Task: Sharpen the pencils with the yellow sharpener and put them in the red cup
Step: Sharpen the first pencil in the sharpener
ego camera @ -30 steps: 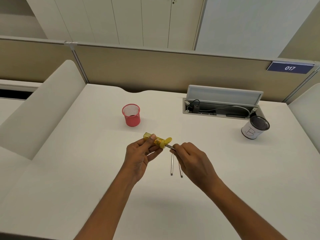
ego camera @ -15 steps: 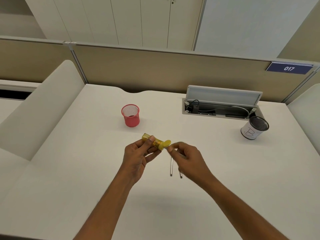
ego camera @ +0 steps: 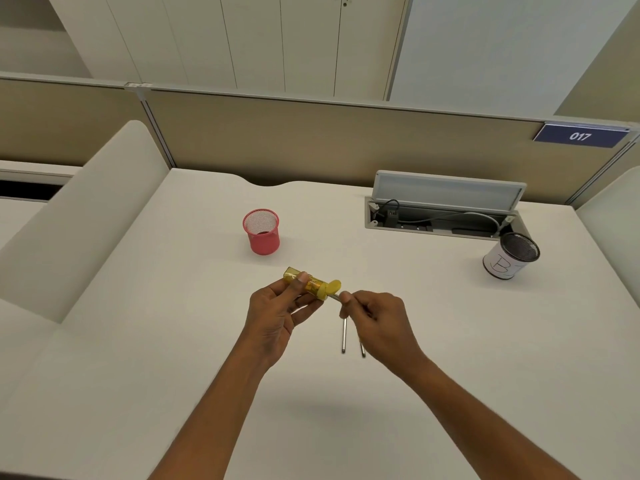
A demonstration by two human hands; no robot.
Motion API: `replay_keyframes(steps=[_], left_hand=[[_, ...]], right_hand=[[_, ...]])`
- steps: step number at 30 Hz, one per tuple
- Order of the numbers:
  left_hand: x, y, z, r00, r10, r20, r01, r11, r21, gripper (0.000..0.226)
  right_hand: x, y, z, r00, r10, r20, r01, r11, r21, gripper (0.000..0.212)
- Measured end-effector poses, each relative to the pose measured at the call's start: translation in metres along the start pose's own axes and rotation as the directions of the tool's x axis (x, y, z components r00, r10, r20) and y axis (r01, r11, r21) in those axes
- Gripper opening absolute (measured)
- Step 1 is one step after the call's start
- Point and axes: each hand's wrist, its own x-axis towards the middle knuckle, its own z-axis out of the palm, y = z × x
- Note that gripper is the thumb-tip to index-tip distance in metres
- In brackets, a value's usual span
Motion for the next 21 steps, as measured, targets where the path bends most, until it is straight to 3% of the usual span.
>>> replay_keyframes(steps=[2, 5, 10, 16, 18, 21], left_hand=[[0.001, 0.000, -0.001, 1.000, 0.001, 0.003, -0.001, 1.000, 0.014, 0.020], [0.000, -0.001, 0.000, 1.000, -0.009, 0.002, 0.009, 1.000, 0.013, 0.022], [0.000, -0.005, 0.002, 0.999, -0.029, 0.023, 0.029, 1.000, 0.009, 0.023], [0.002, -0.006, 0.002, 0.997, -0.046, 0.057, 0.045, 0.999, 0.003, 0.026], [0.002, -0.006, 0.001, 0.997, -0.049, 0.057, 0.049, 0.999, 0.001, 0.026], [0.004, -0.005, -0.001, 0.998, -0.056, 0.031, 0.057, 0.998, -0.022, 0.025]], right_hand=[[0.005, -0.007, -0.006, 0.955, 0.256, 0.150, -0.280, 0.945, 0.171, 0.042], [0.010, -0.016, -0.019, 0.841, 0.424, 0.335, -0.516, 0.816, 0.262, 0.040], [0.009, -0.023, -0.028, 0.734, 0.517, 0.441, -0.668, 0.667, 0.329, 0.035], [0.009, -0.019, -0.030, 0.553, 0.565, 0.612, -0.833, 0.370, 0.412, 0.036], [0.008, -0.017, -0.030, 0.544, 0.559, 0.625, -0.839, 0.354, 0.413, 0.036], [0.007, -0.016, -0.034, 0.586, 0.558, 0.587, -0.810, 0.425, 0.405, 0.034]])
